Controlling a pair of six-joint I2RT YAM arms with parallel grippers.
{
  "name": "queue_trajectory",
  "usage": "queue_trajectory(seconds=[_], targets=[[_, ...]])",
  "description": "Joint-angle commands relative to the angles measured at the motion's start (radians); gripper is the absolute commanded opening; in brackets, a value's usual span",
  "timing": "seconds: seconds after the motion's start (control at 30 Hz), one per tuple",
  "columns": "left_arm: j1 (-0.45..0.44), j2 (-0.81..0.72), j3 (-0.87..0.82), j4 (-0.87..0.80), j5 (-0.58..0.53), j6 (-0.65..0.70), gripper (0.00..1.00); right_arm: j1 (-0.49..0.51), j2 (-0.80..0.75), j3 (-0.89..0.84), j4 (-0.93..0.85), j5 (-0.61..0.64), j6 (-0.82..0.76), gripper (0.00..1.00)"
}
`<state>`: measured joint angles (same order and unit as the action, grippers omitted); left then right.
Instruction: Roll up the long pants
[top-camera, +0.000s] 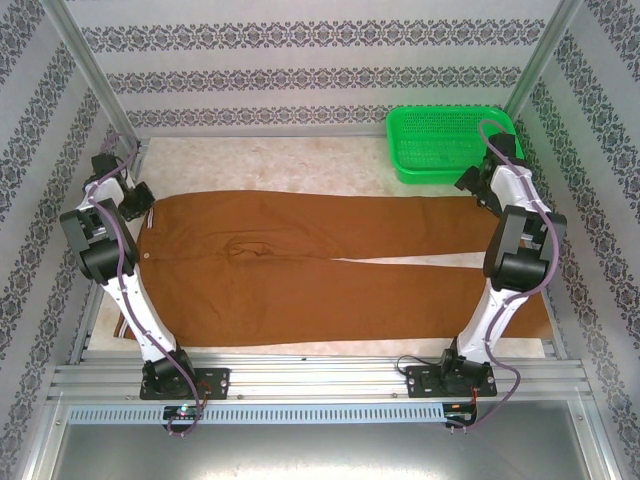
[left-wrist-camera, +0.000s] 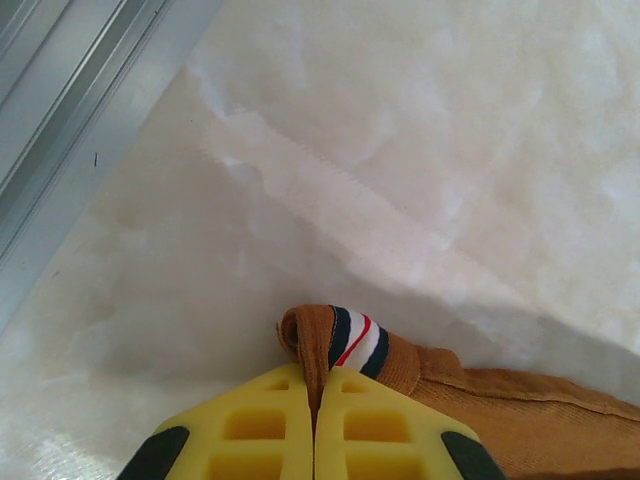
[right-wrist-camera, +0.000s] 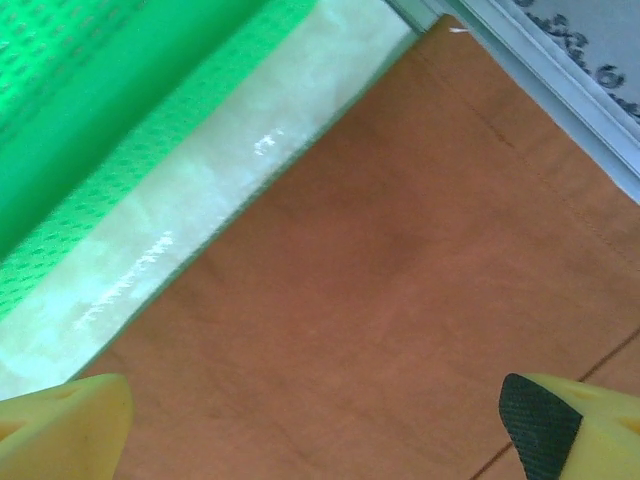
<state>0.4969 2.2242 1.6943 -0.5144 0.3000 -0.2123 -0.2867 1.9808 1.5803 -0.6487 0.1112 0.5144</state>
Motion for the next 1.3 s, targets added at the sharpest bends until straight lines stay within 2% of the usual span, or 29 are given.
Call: queue_trajectory(seconds=[0.0, 0.1, 0.23, 0.67, 0.77, 0.8, 0.9, 0.93, 1.03, 1.27], targets=[[0.003, -0.006, 0.004, -0.078, -0.057, 0.019, 0.0, -0.056, 0.037, 0.061, -0.091, 0.002, 0.011, 0.98], [0.025, -0.013, -0.001, -0.075, -0.032, 0.008, 0.0, -0.109, 0.04, 0.06, -0.105, 0.007, 0.012, 0.98], [0.063, -0.022, 0.01, -0.078, 0.018, -0.017, 0.0, -0.168, 0.049, 0.04, -0.081, -0.055, 0.03, 0.98], [0.042, -0.014, -0.032, -0.043, 0.061, 0.005, 0.0, -0.181, 0.269, 0.21, -0.1, -0.062, -0.011, 0.94], [0.028, 0.003, -0.013, -0.056, 0.059, 0.011, 0.0, -0.189, 0.305, 0.252, -0.135, -0.094, -0.019, 0.82], [0.024, 0.008, 0.0, -0.065, 0.062, 0.013, 0.0, -0.189, 0.305, 0.25, -0.129, -0.108, -0.024, 0.73], [0.02, 0.018, 0.03, -0.085, 0.063, 0.017, 0.0, -0.195, 0.313, 0.25, -0.14, -0.158, -0.024, 0.26], [0.02, 0.021, 0.041, -0.09, 0.067, 0.019, 0.0, -0.197, 0.311, 0.245, -0.146, -0.175, -0.02, 0.0], [0.02, 0.016, 0.061, -0.109, 0.069, 0.019, 0.0, -0.196, 0.273, 0.186, -0.147, -0.171, -0.006, 0.0], [0.02, 0.002, 0.053, -0.104, 0.088, 0.0, 0.0, -0.196, 0.053, -0.101, -0.156, -0.118, -0.007, 0.0]])
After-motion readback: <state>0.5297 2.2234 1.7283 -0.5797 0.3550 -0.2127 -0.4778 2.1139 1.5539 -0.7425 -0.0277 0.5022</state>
